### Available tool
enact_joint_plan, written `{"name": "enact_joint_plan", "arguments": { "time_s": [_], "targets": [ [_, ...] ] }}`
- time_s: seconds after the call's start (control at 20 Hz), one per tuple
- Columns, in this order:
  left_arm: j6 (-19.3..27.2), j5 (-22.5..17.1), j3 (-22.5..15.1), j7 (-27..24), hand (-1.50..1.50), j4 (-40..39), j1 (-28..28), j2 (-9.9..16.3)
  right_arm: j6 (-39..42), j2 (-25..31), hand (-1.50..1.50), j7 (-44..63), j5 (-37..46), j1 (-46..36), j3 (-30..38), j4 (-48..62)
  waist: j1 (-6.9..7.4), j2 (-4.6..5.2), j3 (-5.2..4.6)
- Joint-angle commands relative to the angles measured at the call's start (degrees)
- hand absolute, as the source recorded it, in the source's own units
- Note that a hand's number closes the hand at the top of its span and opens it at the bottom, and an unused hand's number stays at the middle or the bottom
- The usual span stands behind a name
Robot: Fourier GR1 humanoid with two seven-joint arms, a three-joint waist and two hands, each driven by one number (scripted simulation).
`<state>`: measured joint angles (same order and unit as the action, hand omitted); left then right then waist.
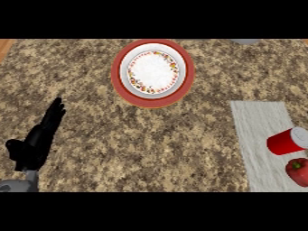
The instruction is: Pick the can from the placemat and place it in the plate
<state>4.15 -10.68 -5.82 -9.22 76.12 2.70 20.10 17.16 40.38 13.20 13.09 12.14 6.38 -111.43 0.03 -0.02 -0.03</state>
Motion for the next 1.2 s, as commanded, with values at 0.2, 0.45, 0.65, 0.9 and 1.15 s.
{"name": "enact_joint_plan", "arguments": {
  "time_s": [0.2, 0.45, 0.65, 0.9, 1.15],
  "targets": [
    [-3.94, -0.33, 3.70, -1.36, 0.00, -0.67, -0.62, 1.55, 7.29, 2.23, -1.50, 2.61, 5.14, -5.75, 0.79, 7.79, 0.22, 0.06, 0.02],
    [-1.91, 4.12, 3.10, -1.00, 0.00, -3.59, 1.73, -2.67, 8.68, -2.99, -1.50, 0.53, 11.29, -9.09, -1.89, 11.95, 0.00, 0.06, 0.03],
    [-2.51, 4.12, 3.40, 0.55, 0.00, -0.31, 0.14, -3.92, 5.01, -8.61, -1.50, -0.11, 17.83, -10.04, -5.48, 15.05, 0.15, 0.03, 0.04],
    [-4.53, 4.68, 5.44, 2.49, 0.00, 2.78, -0.24, -2.68, 5.45, -7.33, -1.50, -3.55, 22.28, -11.90, -2.62, 20.71, 0.09, 0.01, 0.04],
    [-6.57, 6.09, 6.91, -0.98, 0.00, 0.62, -1.71, -3.65, 4.61, -9.91, -1.50, -6.07, 25.41, -12.82, -1.98, 25.52, 0.04, 0.01, 0.03]
  ]
}}
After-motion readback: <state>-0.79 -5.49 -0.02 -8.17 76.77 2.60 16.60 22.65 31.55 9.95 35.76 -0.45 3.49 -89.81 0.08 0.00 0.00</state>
